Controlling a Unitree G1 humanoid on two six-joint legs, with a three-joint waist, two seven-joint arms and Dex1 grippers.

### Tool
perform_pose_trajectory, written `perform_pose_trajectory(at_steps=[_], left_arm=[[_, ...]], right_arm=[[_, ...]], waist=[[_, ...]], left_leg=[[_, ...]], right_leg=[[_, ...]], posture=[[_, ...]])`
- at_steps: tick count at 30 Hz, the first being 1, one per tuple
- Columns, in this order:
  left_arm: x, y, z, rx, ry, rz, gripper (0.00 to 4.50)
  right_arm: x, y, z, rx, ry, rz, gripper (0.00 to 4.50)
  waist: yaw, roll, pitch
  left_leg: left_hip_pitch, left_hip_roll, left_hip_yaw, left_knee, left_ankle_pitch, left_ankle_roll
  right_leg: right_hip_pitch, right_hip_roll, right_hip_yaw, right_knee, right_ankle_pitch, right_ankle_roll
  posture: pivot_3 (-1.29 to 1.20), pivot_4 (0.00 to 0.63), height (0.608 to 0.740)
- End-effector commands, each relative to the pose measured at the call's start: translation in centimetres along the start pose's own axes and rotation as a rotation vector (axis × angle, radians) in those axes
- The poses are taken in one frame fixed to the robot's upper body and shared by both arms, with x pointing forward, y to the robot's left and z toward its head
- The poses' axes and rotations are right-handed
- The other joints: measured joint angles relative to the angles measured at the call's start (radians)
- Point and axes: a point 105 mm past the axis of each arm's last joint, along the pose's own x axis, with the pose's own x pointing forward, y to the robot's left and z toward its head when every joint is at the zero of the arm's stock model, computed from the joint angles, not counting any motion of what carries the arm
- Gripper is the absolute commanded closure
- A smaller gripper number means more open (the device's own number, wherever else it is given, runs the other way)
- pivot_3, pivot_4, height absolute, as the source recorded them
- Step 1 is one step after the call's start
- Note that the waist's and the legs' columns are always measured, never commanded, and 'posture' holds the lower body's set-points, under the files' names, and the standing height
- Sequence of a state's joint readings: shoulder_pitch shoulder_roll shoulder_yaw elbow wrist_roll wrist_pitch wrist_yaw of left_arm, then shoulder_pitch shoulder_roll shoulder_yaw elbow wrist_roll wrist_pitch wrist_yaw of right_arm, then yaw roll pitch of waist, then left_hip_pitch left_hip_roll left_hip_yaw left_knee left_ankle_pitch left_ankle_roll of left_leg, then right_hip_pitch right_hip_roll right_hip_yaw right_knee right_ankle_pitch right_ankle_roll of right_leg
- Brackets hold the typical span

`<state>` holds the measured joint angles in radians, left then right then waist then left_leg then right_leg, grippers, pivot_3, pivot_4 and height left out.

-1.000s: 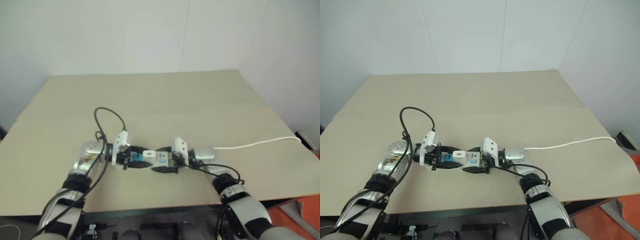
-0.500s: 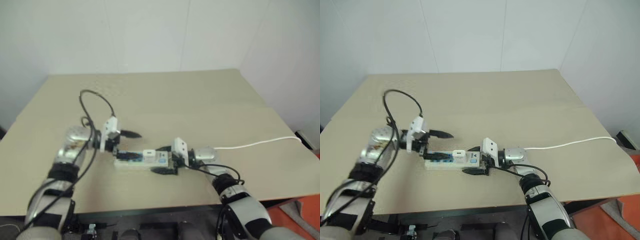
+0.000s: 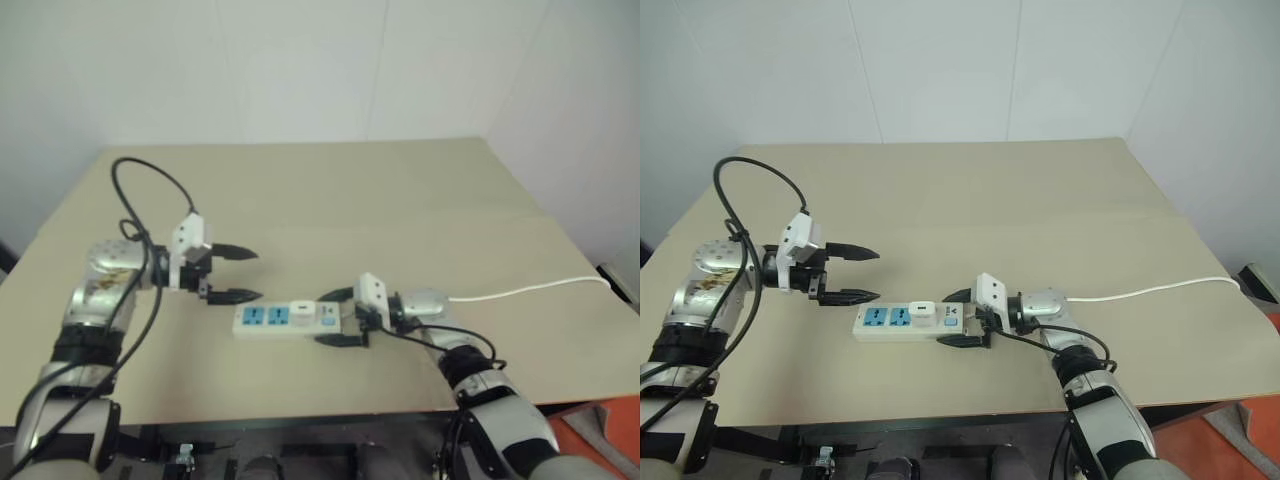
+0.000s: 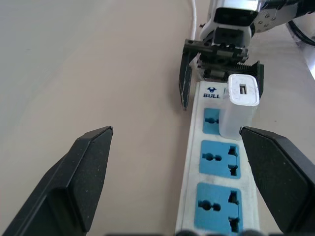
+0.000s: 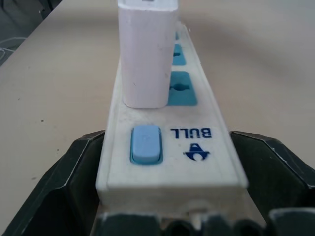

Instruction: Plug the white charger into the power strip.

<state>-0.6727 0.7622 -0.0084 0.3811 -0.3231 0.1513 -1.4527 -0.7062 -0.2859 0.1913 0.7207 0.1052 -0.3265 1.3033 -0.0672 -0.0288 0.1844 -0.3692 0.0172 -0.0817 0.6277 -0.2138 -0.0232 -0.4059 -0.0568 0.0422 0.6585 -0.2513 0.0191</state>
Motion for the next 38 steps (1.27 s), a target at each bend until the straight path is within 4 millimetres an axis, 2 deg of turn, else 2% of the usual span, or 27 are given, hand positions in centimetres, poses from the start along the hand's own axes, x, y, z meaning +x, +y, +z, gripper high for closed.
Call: perform_pose_trajectory(at_steps=[1, 7, 13, 17, 23, 38], left_arm=[[-1.4, 0.0, 0.8, 0.023, -0.017, 0.040, 0.00], [-4.2, -2.3, 0.1, -0.051, 0.025, 0.044, 0.00], [-6.9, -4.4, 0.1, -0.101, 0.029, 0.128, 0.00], [-7.8, -5.9, -0.1, -0.117, 0.056, 0.149, 0.00], [-8.5, -6.9, -0.1, -0.134, 0.058, 0.187, 0.00], [-8.0, -7.0, 0.3, -0.141, 0.042, 0.166, 0.00]], right_arm=[[-2.3, -1.1, 2.1, -0.052, -0.045, -0.069, 0.04], [-6.8, -1.1, 3.2, -0.057, -0.014, -0.164, 0.04], [-11.4, -0.3, 3.2, -0.042, 0.061, -0.241, 0.04], [-13.2, 0.0, 3.5, -0.044, 0.095, -0.267, 0.04], [-15.0, 0.0, 3.7, -0.061, 0.127, -0.311, 0.04], [-15.7, 0.1, 3.8, -0.072, 0.146, -0.371, 0.04]], waist=[[0.000, 0.000, 0.000], [-0.002, 0.000, 0.002], [0.004, 0.000, 0.003], [0.007, 0.000, 0.004], [0.012, 0.000, 0.004], [0.022, 0.000, 0.004]], left_leg=[[0.000, 0.000, 0.000, 0.000, 0.000, 0.000], [0.000, 0.000, 0.000, -0.001, 0.000, 0.000], [0.000, 0.000, 0.000, -0.001, 0.000, 0.000], [0.000, 0.000, 0.001, -0.001, 0.000, 0.000], [0.000, 0.001, 0.001, -0.001, 0.000, 0.000], [-0.001, 0.001, 0.002, -0.001, 0.000, 0.000]], right_leg=[[0.000, 0.000, 0.000, 0.000, 0.000, 0.000], [0.000, 0.000, 0.000, -0.001, 0.000, 0.000], [0.000, -0.001, 0.000, -0.002, 0.000, 0.001], [0.000, -0.001, 0.000, -0.003, -0.001, 0.001], [0.001, -0.001, 0.000, -0.004, -0.001, 0.001], [0.001, -0.001, 0.000, -0.007, -0.001, 0.001]], posture=[[0.00, 0.150, 0.740], [0.00, 0.150, 0.740], [0.00, 0.150, 0.740], [0.00, 0.150, 0.740], [0.00, 0.150, 0.740], [0.00, 0.150, 0.740]])
